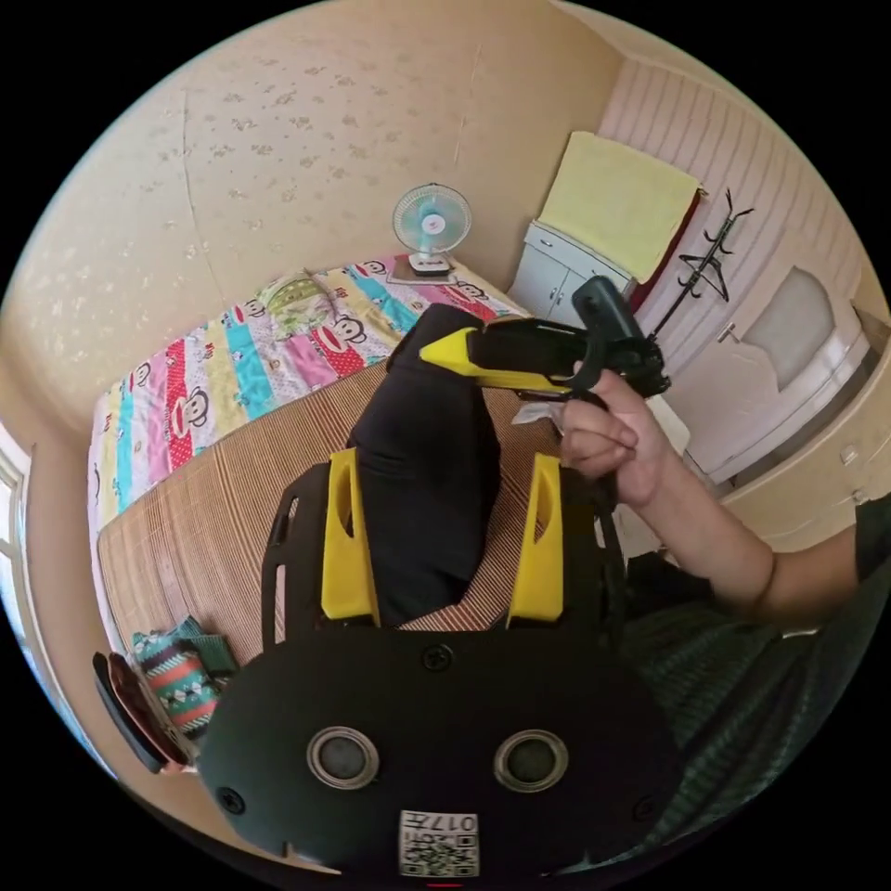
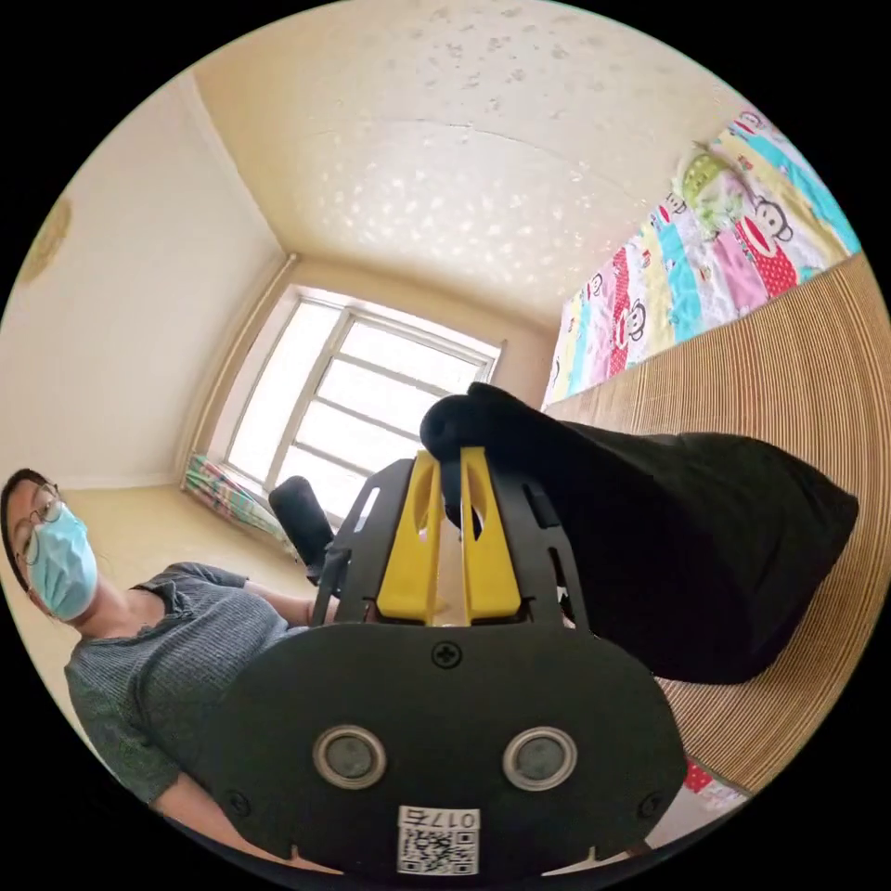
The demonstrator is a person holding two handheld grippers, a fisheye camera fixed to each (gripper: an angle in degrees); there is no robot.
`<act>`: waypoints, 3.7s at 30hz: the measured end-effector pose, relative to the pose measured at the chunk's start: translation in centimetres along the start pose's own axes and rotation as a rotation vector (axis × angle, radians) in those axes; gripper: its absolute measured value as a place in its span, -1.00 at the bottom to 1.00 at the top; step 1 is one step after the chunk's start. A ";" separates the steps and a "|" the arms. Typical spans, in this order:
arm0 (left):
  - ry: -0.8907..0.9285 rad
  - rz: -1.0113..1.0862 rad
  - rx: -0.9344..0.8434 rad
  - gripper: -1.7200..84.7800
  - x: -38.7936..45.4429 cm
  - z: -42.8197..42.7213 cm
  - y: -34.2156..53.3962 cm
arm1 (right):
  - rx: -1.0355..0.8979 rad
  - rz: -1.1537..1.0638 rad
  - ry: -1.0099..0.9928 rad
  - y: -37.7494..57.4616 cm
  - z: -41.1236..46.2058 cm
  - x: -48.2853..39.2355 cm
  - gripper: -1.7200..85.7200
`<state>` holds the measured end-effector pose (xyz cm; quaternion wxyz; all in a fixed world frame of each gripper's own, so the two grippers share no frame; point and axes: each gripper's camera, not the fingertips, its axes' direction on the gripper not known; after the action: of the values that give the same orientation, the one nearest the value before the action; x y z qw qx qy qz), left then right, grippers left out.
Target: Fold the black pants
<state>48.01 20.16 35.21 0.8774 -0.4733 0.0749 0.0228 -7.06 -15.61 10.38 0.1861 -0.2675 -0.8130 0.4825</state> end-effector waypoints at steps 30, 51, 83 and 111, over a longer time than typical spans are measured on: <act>0.263 0.052 0.946 -0.84 11.2 -35.3 8.4 | 0.294 -0.994 0.734 44.2 6.8 -21.9 -0.65; 0.242 -0.096 0.969 -0.82 7.9 -49.1 9.9 | 0.873 -1.427 1.379 44.0 15.4 -31.4 -0.86; -0.004 -0.492 0.354 -0.76 -50.0 -24.5 -9.3 | 0.308 -0.334 1.106 -5.5 -8.7 2.2 -0.88; 0.769 -0.488 -0.855 -0.94 -72.7 1.6 8.7 | -0.468 0.933 0.498 26.6 -9.9 36.2 -0.90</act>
<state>-24.56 28.55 39.98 0.5006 -0.7604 0.2594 -0.3224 -23.25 23.85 -6.92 0.0751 -0.7374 -0.6257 0.2432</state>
